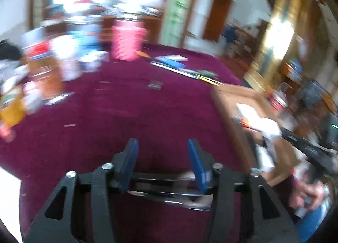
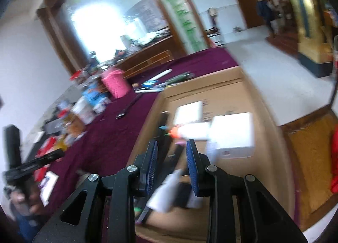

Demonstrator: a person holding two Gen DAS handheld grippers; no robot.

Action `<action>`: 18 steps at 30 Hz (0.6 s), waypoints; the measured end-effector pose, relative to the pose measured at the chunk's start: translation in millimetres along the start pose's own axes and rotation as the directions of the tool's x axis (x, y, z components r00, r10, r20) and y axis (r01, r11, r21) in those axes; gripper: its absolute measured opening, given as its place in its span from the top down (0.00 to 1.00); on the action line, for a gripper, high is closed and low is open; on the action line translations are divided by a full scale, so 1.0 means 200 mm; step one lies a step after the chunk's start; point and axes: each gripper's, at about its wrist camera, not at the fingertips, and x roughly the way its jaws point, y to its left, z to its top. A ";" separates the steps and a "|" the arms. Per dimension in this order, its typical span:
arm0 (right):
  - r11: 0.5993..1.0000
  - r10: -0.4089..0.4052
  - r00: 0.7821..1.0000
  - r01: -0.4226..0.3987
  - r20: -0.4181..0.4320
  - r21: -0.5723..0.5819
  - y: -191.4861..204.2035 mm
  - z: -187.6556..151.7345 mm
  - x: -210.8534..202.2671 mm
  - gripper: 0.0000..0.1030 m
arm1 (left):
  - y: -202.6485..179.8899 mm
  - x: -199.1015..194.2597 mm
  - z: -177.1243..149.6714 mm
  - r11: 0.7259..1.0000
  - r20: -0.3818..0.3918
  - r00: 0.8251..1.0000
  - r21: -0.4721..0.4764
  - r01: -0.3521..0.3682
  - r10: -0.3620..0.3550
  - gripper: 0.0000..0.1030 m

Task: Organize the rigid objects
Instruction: 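Withdraw both tools from the tray toward the tape roll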

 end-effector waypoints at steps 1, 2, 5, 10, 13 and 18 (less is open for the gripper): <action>0.997 0.074 0.997 -0.074 -0.023 0.002 0.03 -0.01 0.01 0.76 | 0.07 0.02 -0.01 0.999 0.013 1.000 -0.041 -0.027 0.027 0.53; 0.992 0.126 0.991 -0.126 -0.045 0.009 0.06 -0.02 0.02 0.75 | 0.14 0.06 -0.02 0.996 0.007 0.999 -0.082 -0.033 0.033 0.53; 0.973 0.228 0.962 -0.231 -0.148 0.002 0.24 -0.08 0.10 0.67 | 0.25 0.16 -0.02 0.986 -0.071 0.997 -0.167 -0.004 -0.008 0.54; 0.961 0.256 0.900 -0.277 -0.352 -0.009 0.56 -0.22 0.33 0.66 | 0.24 0.15 -0.01 0.990 -0.069 0.998 -0.143 -0.012 0.002 0.54; 0.971 0.199 0.904 -0.234 -0.379 -0.050 0.65 -0.23 0.43 0.66 | 0.29 0.15 0.00 0.984 -0.067 0.998 -0.179 0.003 -0.015 0.54; 0.981 0.175 0.898 -0.194 -0.403 -0.006 0.63 -0.27 0.54 0.60 | 0.38 0.12 -0.01 0.969 -0.085 0.996 -0.247 0.014 -0.036 0.54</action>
